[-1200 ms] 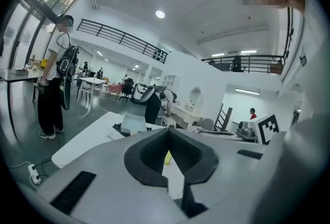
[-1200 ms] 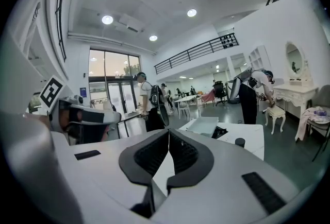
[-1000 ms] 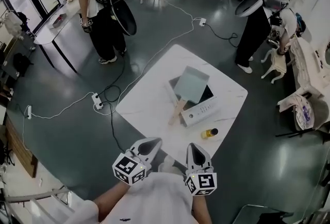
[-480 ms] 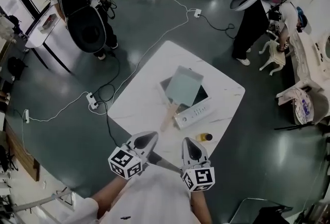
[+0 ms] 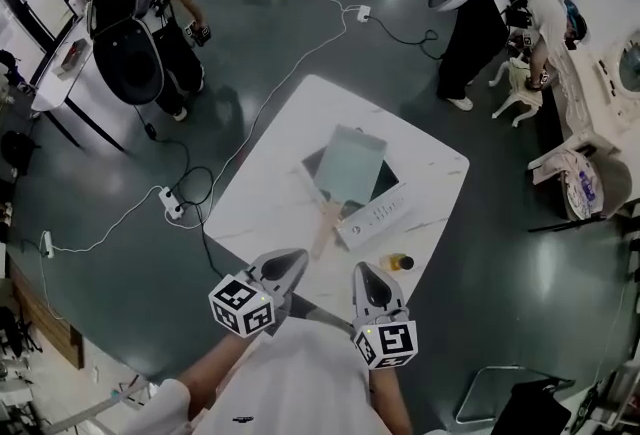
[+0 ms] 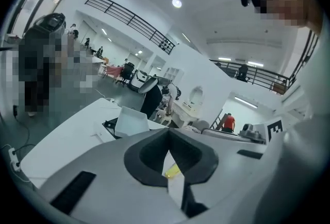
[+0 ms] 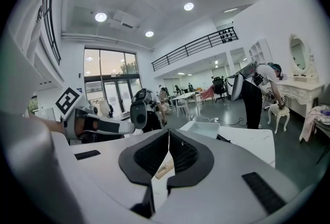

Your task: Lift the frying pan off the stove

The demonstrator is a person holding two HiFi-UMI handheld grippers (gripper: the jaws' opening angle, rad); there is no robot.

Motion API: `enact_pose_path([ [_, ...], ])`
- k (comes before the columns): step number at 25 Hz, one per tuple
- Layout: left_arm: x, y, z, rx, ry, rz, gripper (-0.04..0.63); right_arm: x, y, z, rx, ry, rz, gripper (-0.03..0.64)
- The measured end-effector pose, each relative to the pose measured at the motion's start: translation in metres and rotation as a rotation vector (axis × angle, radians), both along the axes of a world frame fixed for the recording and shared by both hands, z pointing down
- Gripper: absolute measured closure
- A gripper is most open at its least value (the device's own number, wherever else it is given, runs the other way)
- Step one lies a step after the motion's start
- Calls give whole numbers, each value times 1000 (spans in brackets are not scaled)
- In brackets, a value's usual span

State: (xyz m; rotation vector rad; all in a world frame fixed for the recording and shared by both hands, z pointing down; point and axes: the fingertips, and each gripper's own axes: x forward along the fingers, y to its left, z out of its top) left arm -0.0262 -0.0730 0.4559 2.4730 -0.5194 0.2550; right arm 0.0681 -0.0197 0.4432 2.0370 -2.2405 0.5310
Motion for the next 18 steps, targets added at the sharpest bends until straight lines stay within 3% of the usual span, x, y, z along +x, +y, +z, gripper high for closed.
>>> enact_pose_path([
  [11, 16, -36, 20, -55, -1, 99, 594, -7, -17, 12, -40, 3, 52, 615],
  [18, 30, -46, 56, -177, -1, 202, 594, -10, -36, 32, -80, 7, 78, 615],
])
